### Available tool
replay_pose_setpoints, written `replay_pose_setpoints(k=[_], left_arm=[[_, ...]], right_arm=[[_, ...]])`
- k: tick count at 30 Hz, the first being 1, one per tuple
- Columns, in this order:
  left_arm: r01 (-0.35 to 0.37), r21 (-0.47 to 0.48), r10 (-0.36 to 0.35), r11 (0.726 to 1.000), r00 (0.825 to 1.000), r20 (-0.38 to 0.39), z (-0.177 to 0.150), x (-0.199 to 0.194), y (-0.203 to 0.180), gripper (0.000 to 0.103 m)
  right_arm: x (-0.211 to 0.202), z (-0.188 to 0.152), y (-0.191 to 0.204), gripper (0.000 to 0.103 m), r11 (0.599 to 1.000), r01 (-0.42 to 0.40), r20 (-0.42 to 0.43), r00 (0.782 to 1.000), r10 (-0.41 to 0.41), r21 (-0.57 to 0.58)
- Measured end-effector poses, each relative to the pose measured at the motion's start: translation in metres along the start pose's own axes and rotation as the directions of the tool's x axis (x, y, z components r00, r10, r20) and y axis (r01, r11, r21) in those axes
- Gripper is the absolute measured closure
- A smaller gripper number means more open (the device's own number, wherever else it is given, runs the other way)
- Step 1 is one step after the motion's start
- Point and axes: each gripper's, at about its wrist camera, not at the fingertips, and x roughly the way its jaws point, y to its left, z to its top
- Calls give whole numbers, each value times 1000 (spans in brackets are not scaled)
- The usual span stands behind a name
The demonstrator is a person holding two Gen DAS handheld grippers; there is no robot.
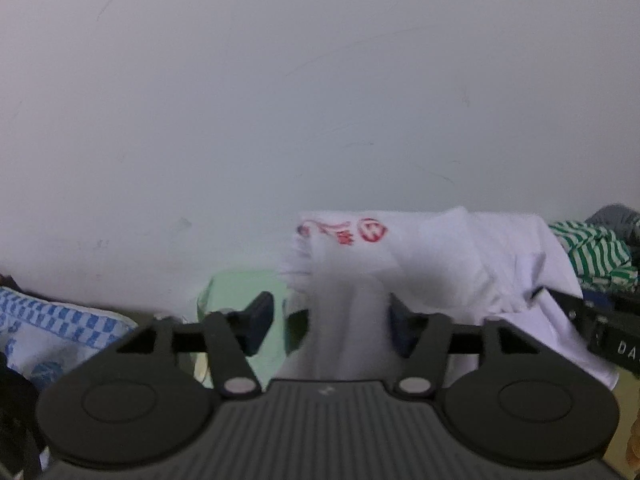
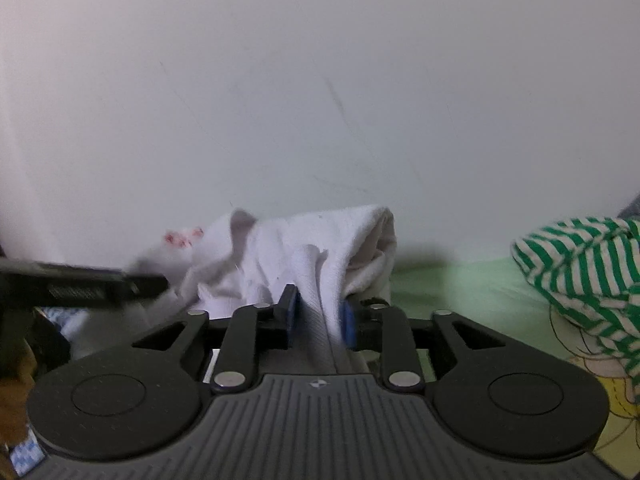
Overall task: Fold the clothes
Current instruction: 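Carry the shirt with both tools onto the folded clothes stack and open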
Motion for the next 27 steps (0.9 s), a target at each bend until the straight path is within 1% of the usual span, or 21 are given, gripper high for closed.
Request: replay_pose_setpoints(k=[2, 4, 5, 7, 8, 9, 12, 13, 15, 16, 17, 19, 20, 21, 22, 23, 24, 25, 26, 27], left_arm=[[-14, -19, 15, 1000, 999, 29, -2, -13, 3, 33], [-18, -67, 22, 998, 997, 68, -3, -30, 17, 33], [-22, -81, 29, 997, 996, 88, -3, -37, 22, 34], [-25, -84, 35, 996, 992, 120, -6, -51, 27, 35], [-14, -79, 24, 997, 992, 124, -10, -56, 26, 35], [-3, -74, 12, 997, 992, 128, -14, -61, 26, 35], [28, -34, -24, 999, 993, 119, -29, -66, 14, 35], [30, -6, -29, 1000, 993, 115, -35, -66, 6, 35], [31, 51, -36, 998, 994, 102, -45, -64, -10, 33], [29, 70, -35, 997, 996, 81, -49, -59, -16, 31], [28, 77, -32, 997, 998, 53, -52, -52, -21, 31], [20, 69, -20, 997, 1000, 9, -59, -39, -20, 30], [13, 54, -13, 998, 1000, -5, -62, -34, -18, 25], [7, 38, -6, 999, 1000, -20, -64, -28, -16, 23], [6, 22, -5, 1000, 1000, -29, -64, -26, -13, 20], [10, 3, -10, 1000, 999, -32, -62, -27, -9, 20], [7, -4, -7, 1000, 1000, -31, -60, -31, -7, 21], [-1, -2, 1, 1000, 1000, -24, -59, -37, -6, 24], [-5, -1, 5, 1000, 1000, -11, -59, -46, -5, 25], [-3, -1, 3, 1000, 1000, 7, -60, -56, -3, 25]], right_arm=[[-4, 1, -5, 64, 1000, 7, 5, 1000, -7, 3], [-15, 4, -10, 63, 999, 18, 42, 999, -19, 33], [-22, 6, -12, 61, 998, 20, 70, 997, -24, 55], [-27, 13, -14, 61, 995, 14, 114, 993, -26, 102], [-29, 16, -14, 61, 992, 10, 135, 990, -27, 125], [-31, 15, -12, 61, 993, 7, 136, 990, -24, 120], [-39, 11, -4, 66, 996, 1, 126, 992, -12, 91], [-42, 9, 1, 68, 997, -9, 118, 993, 0, 70], [-48, 5, 12, 69, 999, -25, 101, 995, 22, 22], [-50, 3, 17, 69, 1000, -28, 93, 995, 29, -4], [-53, 1, 23, 70, 999, -32, 86, 996, 35, -30], [-46, 0, 34, 71, 997, -24, 33, 999, 26, -73], [-40, -1, 38, 71, 997, -7, 2, 1000, 7, -80], [-35, -1, 41, 71, 996, 11, -28, 1000, -13, -86], [-28, -1, 42, 71, 996, 27, -61, 998, -32, -83], [-23, 0, 41, 71, 997, 41, -85, 995, -47, -66], [-23, 3, 39, 71, 998, 44, -88, 995, -47, -34], [-25, 6, 38, 71, 999, 45, -88, 995, -44, 0], [-28, 9, 36, 71, 998, 45, -87, 995, -42, 34], [-38, 12, 37, 70, 998, 33, -62, 998, -30, 50]])
